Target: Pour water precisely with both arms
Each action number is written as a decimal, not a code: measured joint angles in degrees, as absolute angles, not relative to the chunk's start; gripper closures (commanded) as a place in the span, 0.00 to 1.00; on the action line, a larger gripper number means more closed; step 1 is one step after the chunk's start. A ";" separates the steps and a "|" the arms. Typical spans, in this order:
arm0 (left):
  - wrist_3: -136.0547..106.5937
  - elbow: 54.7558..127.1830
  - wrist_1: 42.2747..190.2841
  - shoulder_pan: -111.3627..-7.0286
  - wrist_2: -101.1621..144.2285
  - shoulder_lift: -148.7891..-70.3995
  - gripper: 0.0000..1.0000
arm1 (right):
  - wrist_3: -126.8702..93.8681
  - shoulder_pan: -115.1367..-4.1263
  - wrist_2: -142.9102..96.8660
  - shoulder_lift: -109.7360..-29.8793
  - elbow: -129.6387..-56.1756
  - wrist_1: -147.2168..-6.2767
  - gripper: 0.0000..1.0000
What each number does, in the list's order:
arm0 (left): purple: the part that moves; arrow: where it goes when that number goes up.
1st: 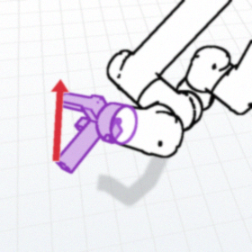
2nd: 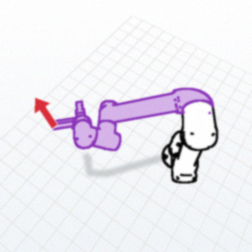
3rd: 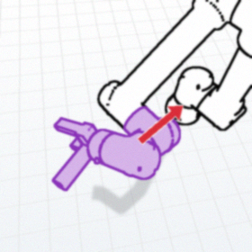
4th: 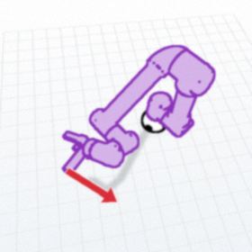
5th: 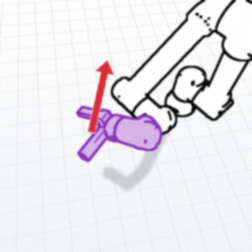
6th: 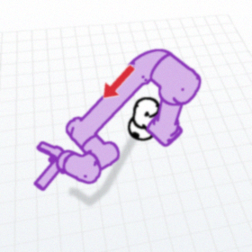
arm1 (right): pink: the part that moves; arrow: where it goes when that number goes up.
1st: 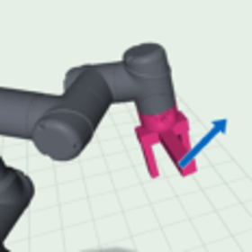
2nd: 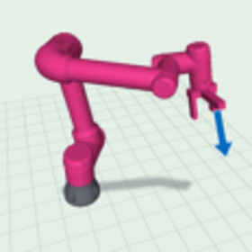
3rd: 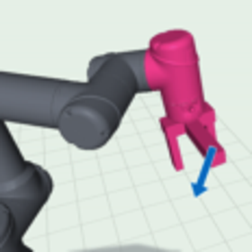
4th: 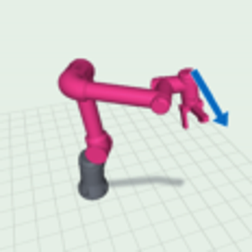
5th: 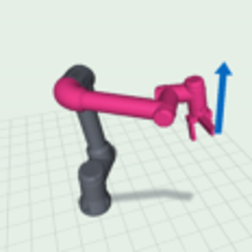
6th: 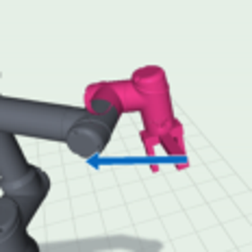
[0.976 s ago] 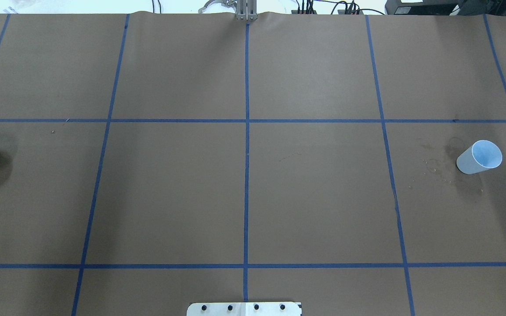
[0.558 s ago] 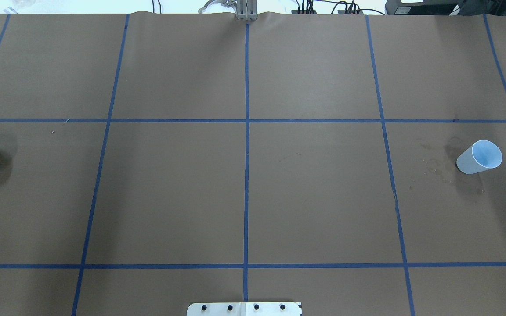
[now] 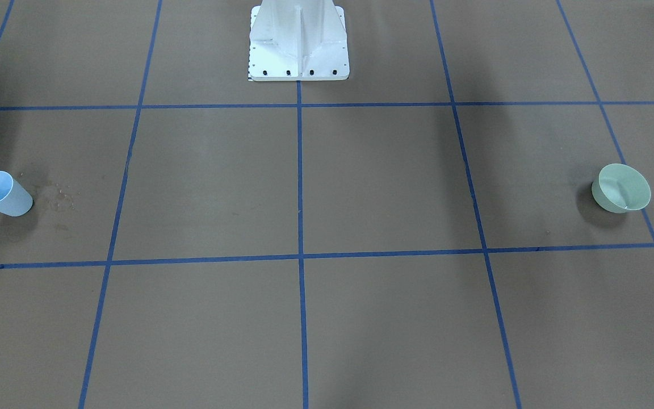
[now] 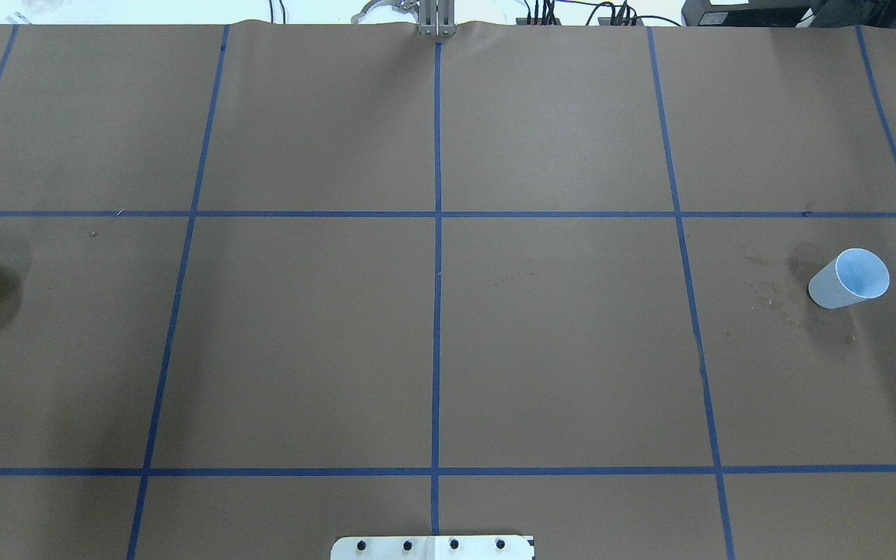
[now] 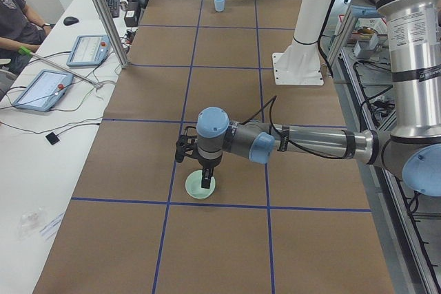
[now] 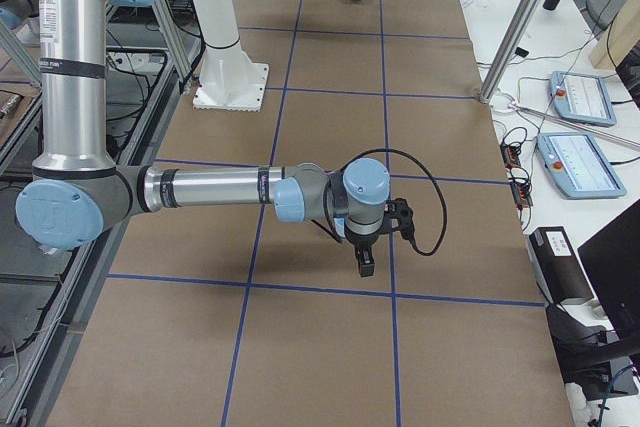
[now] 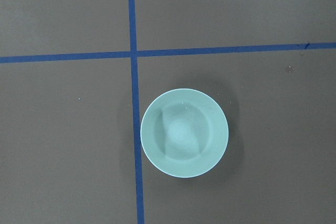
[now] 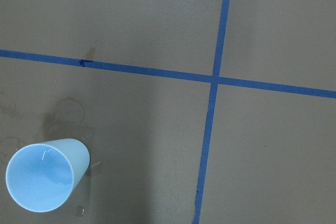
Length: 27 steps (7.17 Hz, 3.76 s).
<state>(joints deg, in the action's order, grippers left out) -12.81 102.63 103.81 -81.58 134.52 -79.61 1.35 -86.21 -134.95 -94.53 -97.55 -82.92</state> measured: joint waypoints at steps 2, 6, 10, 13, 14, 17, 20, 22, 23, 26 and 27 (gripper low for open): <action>-12.65 97.00 104.39 -80.05 133.93 -82.61 0.00 | -1.43 -85.51 -135.06 -95.27 -97.79 -80.72 0.01; -13.20 83.19 110.46 -75.33 133.76 -88.65 0.02 | -2.26 -83.83 -135.00 -95.30 -97.88 -80.42 0.01; -13.25 76.65 112.15 -71.80 133.85 -92.36 0.88 | -4.25 -82.57 -135.03 -94.86 -98.06 -80.36 0.01; -12.92 75.61 112.17 -71.49 133.94 -93.02 1.00 | -5.39 -82.04 -135.00 -94.72 -98.32 -80.33 0.01; -13.04 76.43 111.97 -71.46 134.64 -93.15 1.00 | -5.43 -82.03 -135.00 -94.69 -98.37 -80.33 0.01; -26.66 88.12 106.42 -68.94 142.32 -97.96 1.00 | -5.41 -82.00 -134.92 -94.66 -98.43 -80.33 0.01; -56.88 96.50 105.21 -52.68 138.51 -111.31 1.00 | -5.37 -82.00 -134.76 -94.66 -98.11 -80.35 0.01; -67.77 90.04 104.77 -43.78 132.37 -125.03 1.00 | -5.38 -82.00 -134.72 -94.66 -97.96 -80.41 0.01; -69.85 84.31 104.66 -41.63 130.30 -131.43 1.00 | -5.42 -82.00 -134.73 -94.66 -97.94 -80.42 0.01; -70.70 75.91 105.08 -39.59 127.54 -138.16 1.00 | -5.45 -82.00 -134.79 -94.66 -97.94 -80.42 0.01; -70.68 74.45 105.35 -39.35 127.41 -138.74 1.00 | -5.45 -82.00 -134.81 -94.66 -97.94 -80.42 0.01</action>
<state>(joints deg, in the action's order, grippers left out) -70.68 74.45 105.35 -39.35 127.41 -138.74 -5.45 -82.00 -134.81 -94.66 -97.94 -80.42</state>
